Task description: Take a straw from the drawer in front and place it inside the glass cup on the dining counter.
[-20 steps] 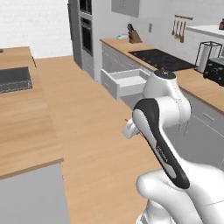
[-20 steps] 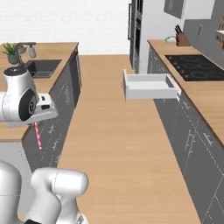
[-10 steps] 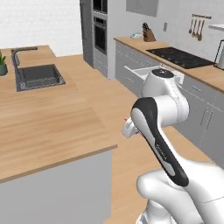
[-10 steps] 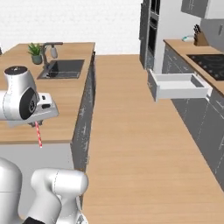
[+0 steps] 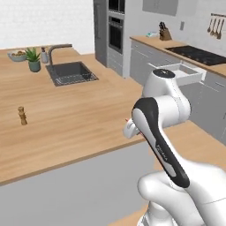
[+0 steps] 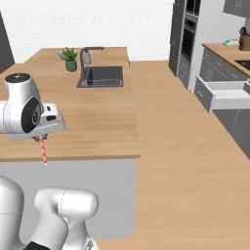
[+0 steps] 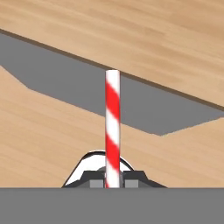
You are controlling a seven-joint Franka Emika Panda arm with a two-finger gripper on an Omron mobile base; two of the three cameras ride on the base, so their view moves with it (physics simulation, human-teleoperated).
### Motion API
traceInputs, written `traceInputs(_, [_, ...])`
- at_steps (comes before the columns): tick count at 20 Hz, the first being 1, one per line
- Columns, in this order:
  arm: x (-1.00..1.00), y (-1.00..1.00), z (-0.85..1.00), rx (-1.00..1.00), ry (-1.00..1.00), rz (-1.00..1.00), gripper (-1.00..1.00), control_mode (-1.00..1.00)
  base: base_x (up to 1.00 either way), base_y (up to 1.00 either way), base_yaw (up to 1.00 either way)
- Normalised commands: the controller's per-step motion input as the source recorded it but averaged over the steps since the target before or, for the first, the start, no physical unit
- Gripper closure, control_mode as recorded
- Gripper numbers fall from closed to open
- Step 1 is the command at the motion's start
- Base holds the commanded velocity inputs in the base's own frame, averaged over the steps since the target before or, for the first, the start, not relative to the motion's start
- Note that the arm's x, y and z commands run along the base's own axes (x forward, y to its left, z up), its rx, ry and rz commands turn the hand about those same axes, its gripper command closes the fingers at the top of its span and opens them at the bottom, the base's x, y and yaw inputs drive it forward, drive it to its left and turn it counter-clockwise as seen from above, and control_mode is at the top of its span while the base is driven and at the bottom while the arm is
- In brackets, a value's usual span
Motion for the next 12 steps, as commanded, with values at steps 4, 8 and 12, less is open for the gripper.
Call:
traceInputs(4, [0.00, 0.00, 0.00, 0.00, 0.00, 0.00, 1.00, 1.00, 0.00, 1.00, -0.05])
traceInputs(8, [0.00, 0.00, 0.00, 0.00, 0.00, 0.00, 1.00, 1.00, 0.00, 1.00, -0.09])
traceInputs(12, [0.00, 0.00, 0.00, 0.00, 0.00, 0.00, 1.00, 1.00, 0.00, 1.00, -0.14])
